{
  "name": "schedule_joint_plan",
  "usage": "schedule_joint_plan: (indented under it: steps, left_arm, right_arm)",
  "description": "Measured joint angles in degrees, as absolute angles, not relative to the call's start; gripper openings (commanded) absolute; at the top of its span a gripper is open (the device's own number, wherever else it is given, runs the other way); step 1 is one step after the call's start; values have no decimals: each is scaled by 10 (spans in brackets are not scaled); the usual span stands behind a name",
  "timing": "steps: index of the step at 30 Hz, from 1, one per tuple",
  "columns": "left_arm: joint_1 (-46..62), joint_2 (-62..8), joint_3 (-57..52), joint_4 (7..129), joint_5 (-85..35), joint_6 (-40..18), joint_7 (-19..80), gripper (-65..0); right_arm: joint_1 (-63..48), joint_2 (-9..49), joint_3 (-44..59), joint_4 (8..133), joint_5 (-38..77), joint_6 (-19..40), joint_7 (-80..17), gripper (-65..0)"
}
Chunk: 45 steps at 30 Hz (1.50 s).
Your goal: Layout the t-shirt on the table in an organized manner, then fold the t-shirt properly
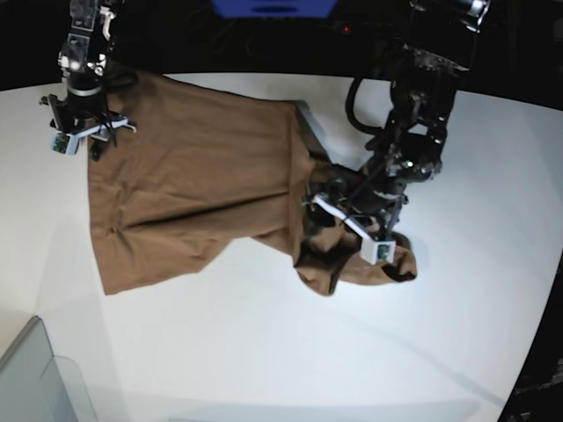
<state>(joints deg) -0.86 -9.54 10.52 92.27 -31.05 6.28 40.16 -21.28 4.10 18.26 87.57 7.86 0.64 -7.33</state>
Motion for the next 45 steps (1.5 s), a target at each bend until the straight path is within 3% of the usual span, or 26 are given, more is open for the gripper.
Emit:
schedule_joint_plan:
  steps: [6, 24, 26, 32, 41, 45]
  left_arm:
    - [48, -90, 76, 976, -319, 60, 401, -219]
    - [32, -34, 72, 896, -316, 58, 401, -228]
    - [27, -25, 73, 893, -317, 58, 398, -303]
    - [20, -25, 73, 895, -319, 57, 401, -648]
    - [90, -47, 16, 1000, -385, 59, 402, -650]
    - [131, -46, -23, 1058, -389, 60, 400, -650]
  right_arm:
    - [-213, 38, 182, 876, 79, 6, -74, -371]
    - [-215, 39, 183, 876, 78, 6, -73, -369]
    - [-224, 39, 183, 877, 79, 6, -73, -369]
    - [-250, 40, 191, 882, 79, 6, -68, -369]
    - [-282, 39, 190, 886, 79, 6, -51, -369]
    - [-290, 40, 194, 887, 81, 56, -47, -369]
